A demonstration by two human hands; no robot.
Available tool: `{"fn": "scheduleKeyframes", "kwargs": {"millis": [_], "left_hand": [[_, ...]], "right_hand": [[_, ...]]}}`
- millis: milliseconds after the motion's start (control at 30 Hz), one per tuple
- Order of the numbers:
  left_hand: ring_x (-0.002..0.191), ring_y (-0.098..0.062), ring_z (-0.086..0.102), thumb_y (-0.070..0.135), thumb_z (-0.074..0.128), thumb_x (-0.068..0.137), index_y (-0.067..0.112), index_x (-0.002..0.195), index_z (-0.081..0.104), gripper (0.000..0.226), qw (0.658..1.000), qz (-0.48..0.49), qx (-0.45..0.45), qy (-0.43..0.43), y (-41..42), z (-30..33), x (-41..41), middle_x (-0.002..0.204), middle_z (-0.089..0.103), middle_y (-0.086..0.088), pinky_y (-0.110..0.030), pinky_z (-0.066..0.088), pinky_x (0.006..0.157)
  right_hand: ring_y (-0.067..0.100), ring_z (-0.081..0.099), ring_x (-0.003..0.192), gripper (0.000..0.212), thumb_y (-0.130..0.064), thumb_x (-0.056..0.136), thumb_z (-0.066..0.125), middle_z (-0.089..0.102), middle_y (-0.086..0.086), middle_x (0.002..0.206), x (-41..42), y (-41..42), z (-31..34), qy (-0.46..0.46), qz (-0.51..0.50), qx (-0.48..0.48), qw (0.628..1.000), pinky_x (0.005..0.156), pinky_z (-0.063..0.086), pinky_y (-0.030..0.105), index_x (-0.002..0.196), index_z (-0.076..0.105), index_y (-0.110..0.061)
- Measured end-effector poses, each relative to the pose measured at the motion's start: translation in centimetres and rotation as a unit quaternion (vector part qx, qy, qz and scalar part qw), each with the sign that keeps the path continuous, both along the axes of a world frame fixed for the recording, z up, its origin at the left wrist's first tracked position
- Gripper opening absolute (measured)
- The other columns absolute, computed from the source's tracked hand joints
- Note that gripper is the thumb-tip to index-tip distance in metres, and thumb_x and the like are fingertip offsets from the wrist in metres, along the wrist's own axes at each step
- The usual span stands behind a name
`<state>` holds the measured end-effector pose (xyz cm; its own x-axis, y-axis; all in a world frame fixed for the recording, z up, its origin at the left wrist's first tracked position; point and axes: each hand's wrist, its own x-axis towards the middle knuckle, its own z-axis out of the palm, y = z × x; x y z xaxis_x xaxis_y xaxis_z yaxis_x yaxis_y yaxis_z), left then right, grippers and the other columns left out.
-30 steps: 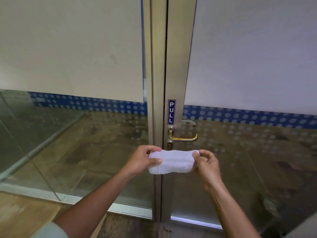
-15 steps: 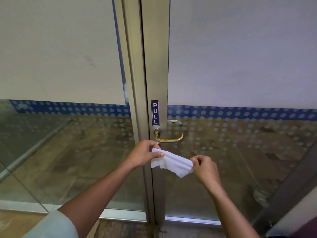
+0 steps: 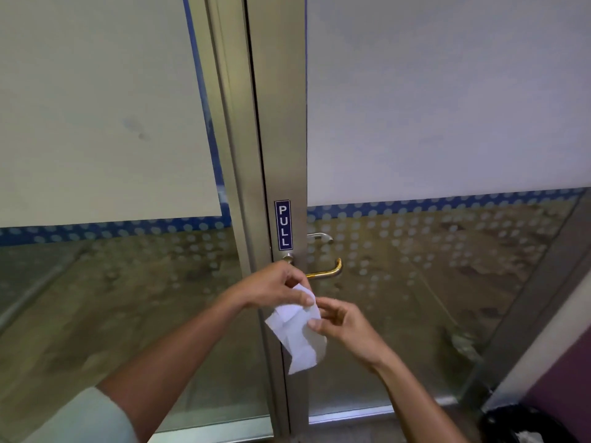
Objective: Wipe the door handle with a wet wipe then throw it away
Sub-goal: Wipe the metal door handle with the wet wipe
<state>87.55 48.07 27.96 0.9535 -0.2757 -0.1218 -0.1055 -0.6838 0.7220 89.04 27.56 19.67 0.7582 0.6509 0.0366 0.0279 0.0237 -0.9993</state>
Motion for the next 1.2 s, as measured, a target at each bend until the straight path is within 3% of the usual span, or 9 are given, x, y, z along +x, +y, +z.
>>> {"fn": "scheduleKeyframes", "kwargs": {"millis": [167, 333, 400, 500, 600, 733, 800, 900, 1200], "left_hand": [[0.061, 0.006, 0.056, 0.035, 0.073, 0.088, 0.027, 0.085, 0.074, 0.008, 0.999, 0.014, 0.015, -0.045, 3.0, 0.0, 1.9, 0.069, 0.063, 0.017, -0.009, 0.041, 0.052], [0.067, -0.005, 0.059, 0.031, 0.071, 0.090, 0.023, 0.086, 0.074, 0.009, 0.988, 0.104, -0.024, -0.110, 6.0, -2.0, 4.0, 0.076, 0.069, 0.006, -0.022, 0.047, 0.064], [0.071, -0.005, 0.058, 0.032, 0.067, 0.093, 0.019, 0.092, 0.074, 0.014, 0.975, 0.110, 0.036, -0.192, 7.1, -2.2, 4.9, 0.080, 0.067, 0.007, -0.025, 0.047, 0.070], [0.084, -0.019, 0.065, 0.029, 0.067, 0.093, 0.012, 0.095, 0.075, 0.018, 0.860, 0.015, 0.230, -0.455, 8.9, -2.1, 6.5, 0.088, 0.073, -0.004, -0.040, 0.054, 0.085], [0.114, -0.031, 0.064, 0.030, 0.069, 0.084, 0.016, 0.104, 0.076, 0.025, 0.715, -0.052, 0.358, -0.599, 10.0, -1.7, 8.2, 0.111, 0.074, -0.007, -0.058, 0.026, 0.117], [0.148, -0.043, 0.024, 0.032, 0.068, 0.083, 0.013, 0.144, 0.046, 0.068, 0.665, -0.071, 0.462, -0.583, 10.4, -0.9, 10.8, 0.156, 0.041, -0.019, -0.060, -0.003, 0.123], [0.152, -0.047, 0.008, 0.040, 0.072, 0.082, 0.012, 0.154, 0.029, 0.089, 0.662, -0.066, 0.494, -0.560, 10.4, -1.0, 11.9, 0.165, 0.019, -0.022, -0.061, -0.004, 0.124], [0.153, -0.048, -0.004, 0.048, 0.062, 0.085, 0.006, 0.159, 0.012, 0.098, 0.636, -0.057, 0.525, -0.562, 10.7, -1.6, 12.9, 0.166, -0.004, -0.025, -0.061, -0.012, 0.122], [0.153, -0.047, 0.003, 0.055, 0.041, 0.093, 0.007, 0.160, 0.011, 0.088, 0.588, -0.045, 0.546, -0.595, 10.8, -2.4, 13.4, 0.168, 0.003, -0.023, -0.060, -0.010, 0.123]], "right_hand": [[0.025, 0.065, 0.085, 0.022, -0.016, 0.090, 0.072, 0.075, 0.019, 0.096, -0.5, 2.0, -0.8, 0.017, -0.094, -0.011, 0.995, 0.077, 0.049, 0.039, 0.101, 0.074, 0.003], [0.031, 0.068, 0.081, 0.017, -0.016, 0.089, 0.073, 0.076, 0.020, 0.093, -1.4, 2.7, -0.7, 0.081, -0.189, 0.006, 0.979, 0.075, 0.051, 0.044, 0.093, 0.076, 0.000], [0.030, 0.072, 0.079, 0.015, -0.020, 0.090, 0.071, 0.077, 0.018, 0.091, -1.4, 2.8, -0.2, 0.093, -0.218, -0.011, 0.971, 0.072, 0.056, 0.044, 0.092, 0.077, -0.006], [0.023, 0.065, 0.070, 0.028, -0.029, 0.094, 0.066, 0.074, 0.016, 0.080, -0.8, 3.0, 0.9, 0.049, -0.264, -0.067, 0.961, 0.065, 0.050, 0.037, 0.087, 0.077, -0.005], [0.019, 0.053, 0.065, 0.039, -0.032, 0.096, 0.061, 0.062, 0.011, 0.066, 0.1, 3.4, 1.6, -0.023, -0.318, -0.135, 0.938, 0.060, 0.041, 0.034, 0.082, 0.073, 0.002], [0.008, 0.051, 0.053, 0.047, -0.044, 0.098, 0.052, 0.059, 0.003, 0.053, 1.5, 4.0, 2.8, -0.146, -0.365, -0.233, 0.889, 0.050, 0.045, 0.033, 0.066, 0.068, -0.013], [0.011, 0.036, 0.046, 0.052, -0.044, 0.098, 0.047, 0.040, 0.000, 0.045, 2.6, 4.5, 3.3, -0.205, -0.383, -0.284, 0.855, 0.044, 0.030, 0.027, 0.059, 0.053, -0.009], [0.022, 0.048, 0.053, 0.033, -0.023, 0.090, 0.056, 0.050, -0.001, 0.050, 4.6, 5.8, 4.3, -0.247, -0.387, -0.348, 0.817, 0.051, 0.040, 0.032, 0.062, 0.057, -0.006], [0.024, 0.067, 0.069, 0.013, -0.017, 0.091, 0.064, 0.068, 0.009, 0.080, 9.5, 12.8, 4.9, -0.236, -0.305, -0.411, 0.826, 0.063, 0.060, 0.037, 0.079, 0.066, -0.010]]}}
